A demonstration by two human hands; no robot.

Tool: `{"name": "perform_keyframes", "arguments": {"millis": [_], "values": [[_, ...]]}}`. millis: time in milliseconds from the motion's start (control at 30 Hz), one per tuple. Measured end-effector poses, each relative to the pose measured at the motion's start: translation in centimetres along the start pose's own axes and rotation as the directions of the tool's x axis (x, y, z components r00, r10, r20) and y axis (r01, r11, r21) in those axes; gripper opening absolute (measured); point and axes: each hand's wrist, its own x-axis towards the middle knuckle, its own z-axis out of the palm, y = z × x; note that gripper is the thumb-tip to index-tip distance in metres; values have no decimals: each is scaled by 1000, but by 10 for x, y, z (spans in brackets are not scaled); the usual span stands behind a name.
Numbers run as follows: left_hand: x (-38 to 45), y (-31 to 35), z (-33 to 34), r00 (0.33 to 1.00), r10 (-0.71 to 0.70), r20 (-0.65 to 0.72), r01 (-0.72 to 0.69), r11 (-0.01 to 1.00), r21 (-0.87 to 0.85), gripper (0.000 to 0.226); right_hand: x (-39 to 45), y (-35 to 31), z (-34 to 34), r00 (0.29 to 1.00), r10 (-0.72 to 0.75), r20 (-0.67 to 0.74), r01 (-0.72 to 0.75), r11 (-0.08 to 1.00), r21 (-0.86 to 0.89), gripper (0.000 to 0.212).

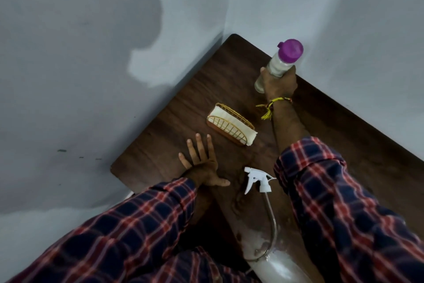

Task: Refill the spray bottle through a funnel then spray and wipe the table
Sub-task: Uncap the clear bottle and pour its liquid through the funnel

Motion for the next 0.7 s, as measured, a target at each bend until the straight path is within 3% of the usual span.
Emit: {"name": "perform_keyframes", "arguments": {"millis": [333,400,500,567,633,700], "values": [[-17,-2,3,991,17,-130,-20,1000,-19,155,-82,60,-70,1000,4,-17,-5,999,-39,57],[-28,-2,6,968,-7,-249,-18,995,-97,138,-101,67,-91,999,-7,-37,7,1000,-17,58],[-53,13,6,843,-132,-522,-74,932,-354,78,-131,62,-126,992,-93,-88,98,993,61,55],[-77,36,2,712,-58,-699,-366,820,-440,53,-154,52,-152,984,-155,-87,165,979,120,52],[-110,66,-15,610,120,-783,-687,573,-447,44,-176,39,-176,978,-199,-60,207,960,188,49],[-152,98,-36,512,359,-780,-855,293,-427,44,-195,29,-199,967,-252,-42,255,937,240,45]]}}
